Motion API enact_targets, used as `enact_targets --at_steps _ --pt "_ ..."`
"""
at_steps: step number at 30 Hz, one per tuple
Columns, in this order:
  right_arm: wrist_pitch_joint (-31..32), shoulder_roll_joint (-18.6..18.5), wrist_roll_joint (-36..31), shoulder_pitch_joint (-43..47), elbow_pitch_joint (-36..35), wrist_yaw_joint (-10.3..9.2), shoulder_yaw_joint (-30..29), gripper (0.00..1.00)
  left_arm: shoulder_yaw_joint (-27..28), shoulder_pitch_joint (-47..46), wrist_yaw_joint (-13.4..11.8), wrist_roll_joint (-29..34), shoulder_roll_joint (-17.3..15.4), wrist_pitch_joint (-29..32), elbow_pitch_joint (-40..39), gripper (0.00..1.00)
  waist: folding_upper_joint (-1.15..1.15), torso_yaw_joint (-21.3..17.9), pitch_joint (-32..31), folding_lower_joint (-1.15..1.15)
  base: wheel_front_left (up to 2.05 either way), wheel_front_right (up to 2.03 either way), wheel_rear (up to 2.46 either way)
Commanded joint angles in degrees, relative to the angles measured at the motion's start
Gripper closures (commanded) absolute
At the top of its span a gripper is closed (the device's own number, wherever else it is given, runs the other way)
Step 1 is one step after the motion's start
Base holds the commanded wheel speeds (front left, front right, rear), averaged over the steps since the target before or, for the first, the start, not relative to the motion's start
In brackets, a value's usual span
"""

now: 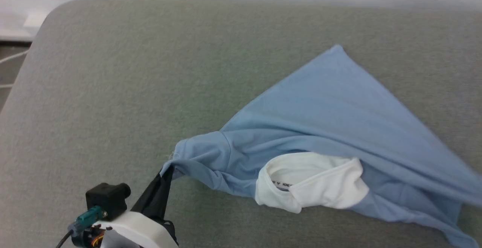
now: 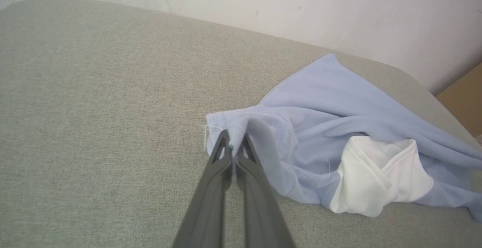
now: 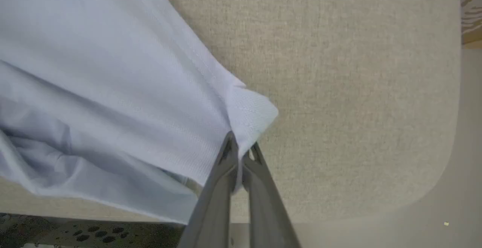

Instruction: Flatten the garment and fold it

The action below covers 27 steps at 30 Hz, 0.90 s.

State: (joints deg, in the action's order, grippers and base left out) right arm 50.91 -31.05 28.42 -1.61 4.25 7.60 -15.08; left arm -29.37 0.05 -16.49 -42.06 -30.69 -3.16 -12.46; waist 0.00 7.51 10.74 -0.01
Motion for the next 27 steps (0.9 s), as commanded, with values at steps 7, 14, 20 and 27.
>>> enact_targets --at_steps 7,14,20,27 --pt "6.2 8.7 -2.3 12.3 -8.2 -0.11 -4.5 1.00 1.5 0.0 -0.4 0.3 0.8 -3.9 0.8 1.00 0.00 -4.6 -4.0 0.01 0.00 0.00 0.00" --pt "4.3 8.8 -3.3 10.9 -8.0 -0.11 -3.8 0.00 1.7 -1.0 0.0 1.3 0.8 -5.7 0.6 1.00 0.00 -3.9 -3.7 0.01 0.00 0.00 0.00" --pt "3.4 5.6 -1.3 4.4 -11.0 -0.11 0.3 0.00 0.9 -2.3 0.2 2.3 1.0 -6.0 -0.6 1.00 0.00 -2.1 -2.0 0.01 0.00 0.00 0.00" --pt "2.8 1.6 -0.8 -10.5 -11.6 -0.11 10.3 0.00 -1.4 -5.8 1.1 4.5 2.4 -6.0 -2.1 1.00 0.00 2.3 3.7 0.01 0.00 0.00 0.00"
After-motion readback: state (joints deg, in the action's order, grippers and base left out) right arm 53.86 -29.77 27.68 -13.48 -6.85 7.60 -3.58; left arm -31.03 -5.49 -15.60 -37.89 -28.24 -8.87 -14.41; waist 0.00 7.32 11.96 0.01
